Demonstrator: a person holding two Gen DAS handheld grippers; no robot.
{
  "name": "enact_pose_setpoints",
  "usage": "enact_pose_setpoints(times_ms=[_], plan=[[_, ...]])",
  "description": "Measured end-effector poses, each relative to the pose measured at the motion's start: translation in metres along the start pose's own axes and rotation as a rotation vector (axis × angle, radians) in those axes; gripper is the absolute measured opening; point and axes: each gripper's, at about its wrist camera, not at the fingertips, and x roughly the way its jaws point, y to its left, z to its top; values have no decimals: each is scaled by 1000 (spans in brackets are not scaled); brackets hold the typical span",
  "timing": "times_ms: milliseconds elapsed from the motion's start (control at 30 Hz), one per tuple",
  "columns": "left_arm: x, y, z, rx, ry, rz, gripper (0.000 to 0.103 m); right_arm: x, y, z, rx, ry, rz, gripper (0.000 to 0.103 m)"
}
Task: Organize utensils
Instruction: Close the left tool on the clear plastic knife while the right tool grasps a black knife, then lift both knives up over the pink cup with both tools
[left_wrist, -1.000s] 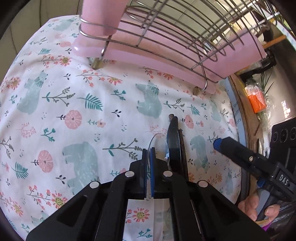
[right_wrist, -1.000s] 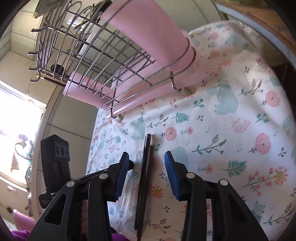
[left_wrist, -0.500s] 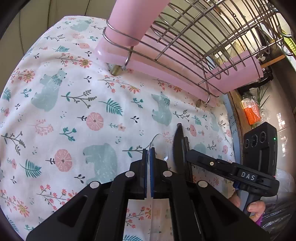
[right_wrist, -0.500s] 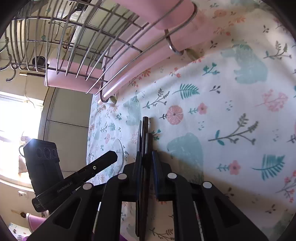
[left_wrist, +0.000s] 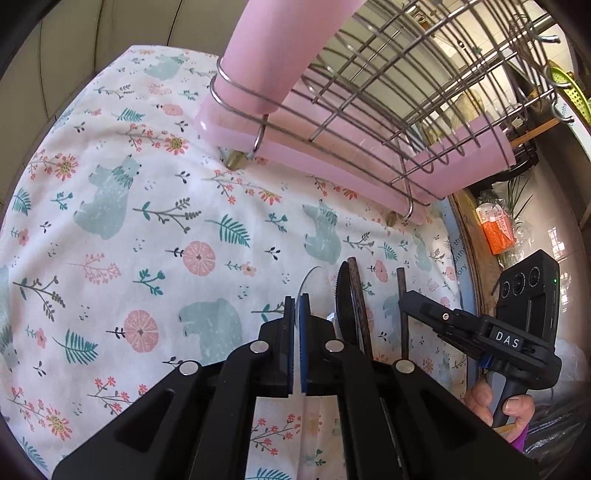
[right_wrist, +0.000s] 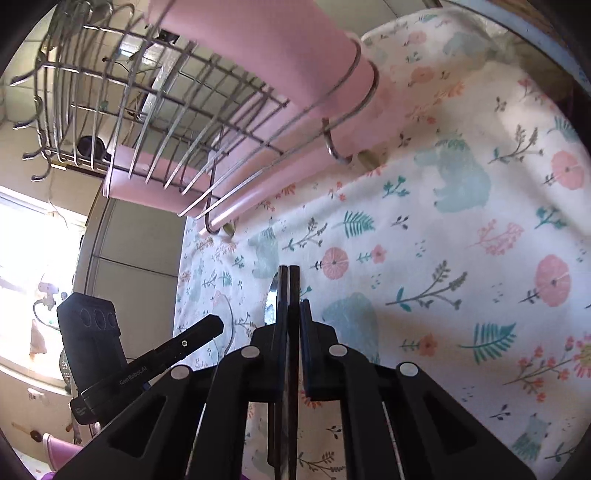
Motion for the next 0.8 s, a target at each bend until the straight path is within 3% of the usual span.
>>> enact_pose_setpoints(times_ms=[567, 800], plan=[[-86, -23, 15, 92, -381, -35, 1, -85, 51, 5, -213, -302, -17, 6], [-108, -35, 27, 113, -462, -58, 1, -123, 69, 18, -252, -426, -41, 6]])
